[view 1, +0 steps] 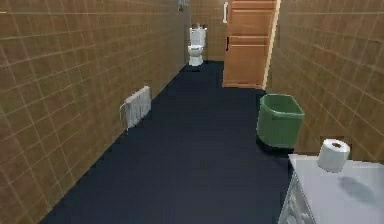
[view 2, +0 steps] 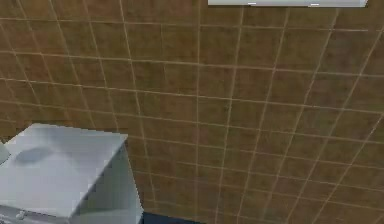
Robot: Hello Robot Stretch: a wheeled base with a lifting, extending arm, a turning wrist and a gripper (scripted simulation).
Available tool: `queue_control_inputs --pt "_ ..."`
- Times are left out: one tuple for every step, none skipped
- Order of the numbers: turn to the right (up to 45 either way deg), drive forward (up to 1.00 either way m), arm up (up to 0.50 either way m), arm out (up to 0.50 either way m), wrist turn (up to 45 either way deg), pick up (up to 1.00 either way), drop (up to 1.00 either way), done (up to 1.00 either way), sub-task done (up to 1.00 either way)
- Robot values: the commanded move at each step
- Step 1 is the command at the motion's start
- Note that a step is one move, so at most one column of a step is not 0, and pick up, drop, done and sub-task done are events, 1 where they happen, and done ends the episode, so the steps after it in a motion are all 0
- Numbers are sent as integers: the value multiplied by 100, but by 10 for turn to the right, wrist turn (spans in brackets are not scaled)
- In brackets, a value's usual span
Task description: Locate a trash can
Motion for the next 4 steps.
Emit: queue_control_inputs --pt "0 100 0 0 0 0 0 0 0" --pt "120 0 0 0 0 0 0 0 0" --pt "0 20 0 0 0 0 0 0 0" --pt "390 0 0 0 0 0 0 0 0"
